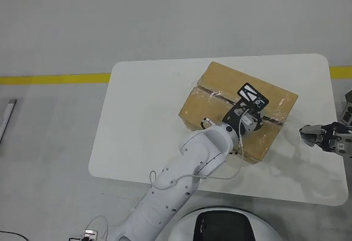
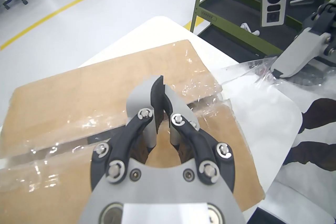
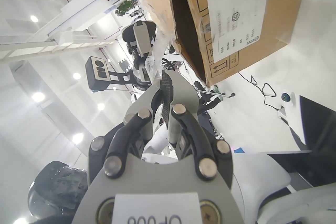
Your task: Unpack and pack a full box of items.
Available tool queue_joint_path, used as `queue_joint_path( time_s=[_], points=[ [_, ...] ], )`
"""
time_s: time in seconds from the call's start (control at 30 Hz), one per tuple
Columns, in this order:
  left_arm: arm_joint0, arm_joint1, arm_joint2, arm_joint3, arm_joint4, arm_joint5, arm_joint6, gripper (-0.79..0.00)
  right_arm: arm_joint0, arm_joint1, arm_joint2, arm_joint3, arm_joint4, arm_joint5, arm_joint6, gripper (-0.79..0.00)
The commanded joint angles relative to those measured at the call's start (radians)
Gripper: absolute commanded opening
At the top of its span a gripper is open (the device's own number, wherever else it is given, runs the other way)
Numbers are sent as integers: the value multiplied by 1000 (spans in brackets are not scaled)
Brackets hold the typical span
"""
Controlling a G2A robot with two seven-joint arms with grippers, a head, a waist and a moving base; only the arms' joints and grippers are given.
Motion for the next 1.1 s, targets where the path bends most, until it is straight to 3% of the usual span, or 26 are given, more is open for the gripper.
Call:
queue_joint_path(
  time_s=[0.0,0.03,0.23,0.4,0.47,0.63,1.07],
  points=[
    [-2,-3,5,16,7,5,-11,-785,-3,1,1,-2,0,1,-2,-785],
    [-3,-5,7,23,11,9,-20,-785,-4,3,1,-5,-4,2,-1,-785],
    [-9,-12,7,50,22,23,-52,-785,-6,9,-1,-18,-18,8,4,-616],
    [-7,-14,-8,53,30,27,-58,-785,4,17,14,-28,-27,26,18,-400],
    [-5,-15,-12,51,34,25,-59,-785,7,21,23,-36,-29,36,25,-219],
    [1,-17,-20,51,41,20,-59,-785,9,30,56,-43,-39,60,46,0],
    [6,-25,-31,55,50,9,-60,-785,-16,44,159,-49,-5,82,54,0]
  ],
)
